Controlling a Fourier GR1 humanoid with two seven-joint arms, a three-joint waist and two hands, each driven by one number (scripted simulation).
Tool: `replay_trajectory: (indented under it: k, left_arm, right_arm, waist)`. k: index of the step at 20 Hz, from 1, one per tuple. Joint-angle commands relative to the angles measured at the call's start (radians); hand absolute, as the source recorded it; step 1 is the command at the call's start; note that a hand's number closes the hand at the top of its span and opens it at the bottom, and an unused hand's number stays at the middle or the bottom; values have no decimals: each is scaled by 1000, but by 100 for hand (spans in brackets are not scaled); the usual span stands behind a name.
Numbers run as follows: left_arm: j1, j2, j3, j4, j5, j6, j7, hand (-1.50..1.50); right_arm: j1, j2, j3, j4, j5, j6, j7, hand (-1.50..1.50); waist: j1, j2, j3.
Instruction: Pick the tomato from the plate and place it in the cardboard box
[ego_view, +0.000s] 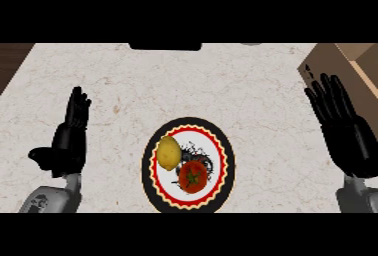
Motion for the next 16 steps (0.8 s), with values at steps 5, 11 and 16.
replay_trajectory:
  k: [5, 11, 16]
  left_arm:
    - [36, 46, 53, -87, 81, -40, 123, 0]
    - [55, 34, 50, -79, 164, -116, 171, 0]
    - [63, 45, 26, -188, 149, -92, 268, 0]
  right_arm:
    - [272, 161, -125, -105, 127, -315, -191, 150]
    - [455, 261, -47, -49, 488, -616, -345, -150]
    - [639, 274, 135, -176, 677, -650, -457, -150]
  waist:
    - [-84, -29, 7]
    - [-52, -14, 3]
    - [-30, -16, 4]
